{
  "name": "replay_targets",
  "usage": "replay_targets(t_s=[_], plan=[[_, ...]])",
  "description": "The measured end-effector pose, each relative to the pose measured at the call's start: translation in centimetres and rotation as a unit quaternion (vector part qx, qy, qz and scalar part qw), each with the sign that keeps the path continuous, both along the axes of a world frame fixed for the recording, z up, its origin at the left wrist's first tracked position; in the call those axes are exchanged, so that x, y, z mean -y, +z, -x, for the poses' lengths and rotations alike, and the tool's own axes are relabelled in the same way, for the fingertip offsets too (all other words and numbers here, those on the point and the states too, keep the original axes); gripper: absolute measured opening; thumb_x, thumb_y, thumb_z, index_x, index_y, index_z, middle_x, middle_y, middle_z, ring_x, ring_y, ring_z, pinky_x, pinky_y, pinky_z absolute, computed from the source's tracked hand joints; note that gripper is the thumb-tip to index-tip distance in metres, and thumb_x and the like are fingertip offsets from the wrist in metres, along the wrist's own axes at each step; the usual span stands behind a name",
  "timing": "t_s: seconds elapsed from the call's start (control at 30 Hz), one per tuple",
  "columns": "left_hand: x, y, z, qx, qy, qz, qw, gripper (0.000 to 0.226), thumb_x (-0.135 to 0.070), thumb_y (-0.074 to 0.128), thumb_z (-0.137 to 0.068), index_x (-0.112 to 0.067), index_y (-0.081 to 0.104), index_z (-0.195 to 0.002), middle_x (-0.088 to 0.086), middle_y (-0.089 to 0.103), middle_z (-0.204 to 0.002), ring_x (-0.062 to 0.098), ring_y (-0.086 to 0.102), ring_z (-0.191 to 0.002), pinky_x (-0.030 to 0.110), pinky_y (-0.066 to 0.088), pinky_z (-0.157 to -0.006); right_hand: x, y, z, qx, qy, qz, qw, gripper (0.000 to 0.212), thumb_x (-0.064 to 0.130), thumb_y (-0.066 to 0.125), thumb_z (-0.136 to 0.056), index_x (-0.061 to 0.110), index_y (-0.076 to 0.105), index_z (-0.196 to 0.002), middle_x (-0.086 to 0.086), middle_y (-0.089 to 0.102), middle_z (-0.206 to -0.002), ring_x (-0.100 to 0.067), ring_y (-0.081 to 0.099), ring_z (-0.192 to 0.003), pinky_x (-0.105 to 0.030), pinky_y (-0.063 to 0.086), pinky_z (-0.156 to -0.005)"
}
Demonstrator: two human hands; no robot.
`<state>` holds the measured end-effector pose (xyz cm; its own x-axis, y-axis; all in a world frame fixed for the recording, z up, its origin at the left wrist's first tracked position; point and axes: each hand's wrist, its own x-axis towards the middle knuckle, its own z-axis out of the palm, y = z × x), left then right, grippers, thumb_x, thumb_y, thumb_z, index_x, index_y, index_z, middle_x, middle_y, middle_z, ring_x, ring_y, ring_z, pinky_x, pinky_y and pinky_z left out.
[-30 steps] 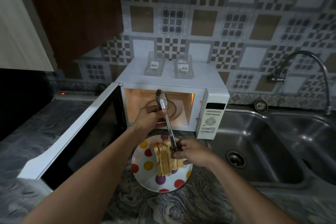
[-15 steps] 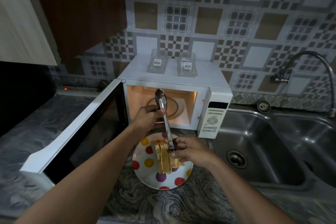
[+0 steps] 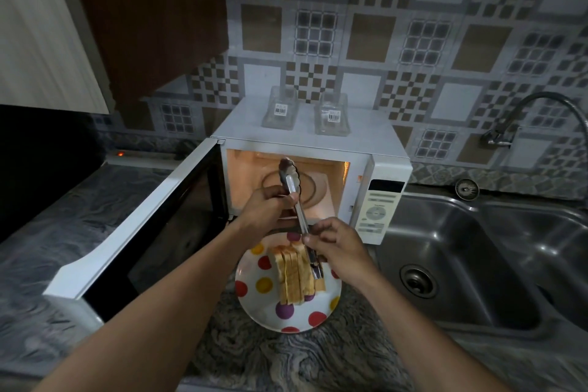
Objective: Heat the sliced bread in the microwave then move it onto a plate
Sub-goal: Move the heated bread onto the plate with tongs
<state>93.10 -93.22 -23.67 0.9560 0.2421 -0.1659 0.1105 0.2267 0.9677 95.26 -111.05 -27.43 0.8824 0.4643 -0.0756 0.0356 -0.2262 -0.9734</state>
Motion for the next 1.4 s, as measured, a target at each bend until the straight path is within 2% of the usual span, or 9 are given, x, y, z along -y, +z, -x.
replay_targets(t_s=[0.17,0.27,0.43,0.63,0.8,0.9,1.1,1.23,1.4], plan=[[-0.1,-0.8,-0.4,-0.013,-0.016,-0.044,0.999,0.020,-0.026,0.068,-0.090,-0.012,0.072,-0.104,0.009,0.072,-0.107,0.025,0.068,-0.105,0.045,0.057,-0.090,-0.6,0.5,-0.1,0.047,-0.045,-0.010,0.998,0.023,0.027,0.077,-0.087,0.008,0.065,-0.090,-0.006,0.072,-0.084,-0.017,0.069,-0.080,-0.030,0.053,-0.074],[-0.2,-0.8,-0.4,-0.023,-0.009,-0.041,0.999,0.022,-0.026,0.068,-0.090,-0.013,0.072,-0.107,0.010,0.072,-0.110,0.024,0.069,-0.105,0.048,0.055,-0.093,-0.3,0.6,0.0,0.026,-0.035,-0.048,0.998,0.013,0.022,0.075,-0.089,0.015,0.071,-0.100,-0.002,0.075,-0.091,-0.011,0.071,-0.088,-0.022,0.053,-0.078],[-0.2,-0.9,0.0,-0.030,-0.020,0.026,0.999,0.025,-0.019,0.064,-0.094,-0.006,0.065,-0.115,0.019,0.071,-0.110,0.035,0.069,-0.102,0.052,0.055,-0.092,-0.4,0.3,-0.2,0.022,-0.015,-0.046,0.999,0.036,0.018,0.067,-0.096,0.028,0.066,-0.130,-0.007,0.072,-0.102,-0.010,0.068,-0.085,-0.018,0.051,-0.075],[-0.6,-1.4,0.7,-0.033,-0.103,0.021,0.994,0.051,-0.010,0.075,-0.083,-0.011,0.052,-0.128,0.024,0.069,-0.114,0.038,0.068,-0.106,0.052,0.050,-0.101,-0.7,0.1,-0.1,0.021,-0.014,-0.040,0.999,0.035,0.019,0.063,-0.098,0.044,0.065,-0.123,0.012,0.071,-0.108,-0.001,0.067,-0.080,-0.024,0.057,-0.069],[-0.4,-1.7,0.6,-0.015,-0.052,0.016,0.998,0.042,-0.002,0.068,-0.087,-0.004,0.051,-0.126,0.028,0.069,-0.110,0.039,0.069,-0.101,0.046,0.056,-0.093,-1.1,-0.4,-0.3,0.002,-0.023,-0.041,0.999,0.037,0.014,0.063,-0.098,0.029,0.065,-0.132,0.005,0.068,-0.123,-0.009,0.069,-0.096,-0.025,0.059,-0.072],[-0.5,-2.1,0.3,-0.008,0.015,0.037,0.999,0.041,-0.006,0.069,-0.089,-0.004,0.052,-0.126,0.027,0.068,-0.109,0.038,0.070,-0.097,0.047,0.057,-0.091,-1.4,-0.7,-0.4,-0.020,-0.047,-0.037,0.998,0.031,0.009,0.063,-0.097,0.015,0.066,-0.127,-0.003,0.068,-0.116,-0.008,0.071,-0.089,-0.026,0.060,-0.072],[1.1,-2.6,0.4,-0.111,0.052,-0.062,0.990,0.038,-0.030,0.055,-0.100,0.004,0.071,-0.099,0.018,0.075,-0.089,0.021,0.073,-0.071,0.026,0.058,-0.059,-2.3,-1.8,-0.4,0.037,-0.073,0.018,0.996,0.019,0.012,0.067,-0.095,0.025,0.070,-0.108,0.005,0.070,-0.100,-0.007,0.067,-0.090,-0.014,0.053,-0.067],[1.5,-3.0,0.4,-0.124,0.061,-0.083,0.987,0.033,-0.024,0.051,-0.102,0.003,0.070,-0.100,0.018,0.075,-0.094,0.025,0.074,-0.082,0.040,0.060,-0.081,-2.7,-2.6,-0.1,0.064,-0.089,0.076,0.991,0.021,0.013,0.067,-0.094,0.028,0.074,-0.108,0.013,0.069,-0.097,-0.008,0.069,-0.090,-0.036,0.061,-0.079],[1.7,-3.3,0.3,-0.143,0.053,-0.055,0.987,0.025,-0.021,0.052,-0.101,-0.002,0.068,-0.101,0.016,0.074,-0.096,0.027,0.072,-0.086,0.042,0.060,-0.083,-3.2,-2.3,0.2,0.119,-0.110,0.138,0.977,0.021,0.014,0.069,-0.091,0.027,0.074,-0.108,0.012,0.071,-0.099,-0.006,0.066,-0.091,-0.026,0.055,-0.081]])
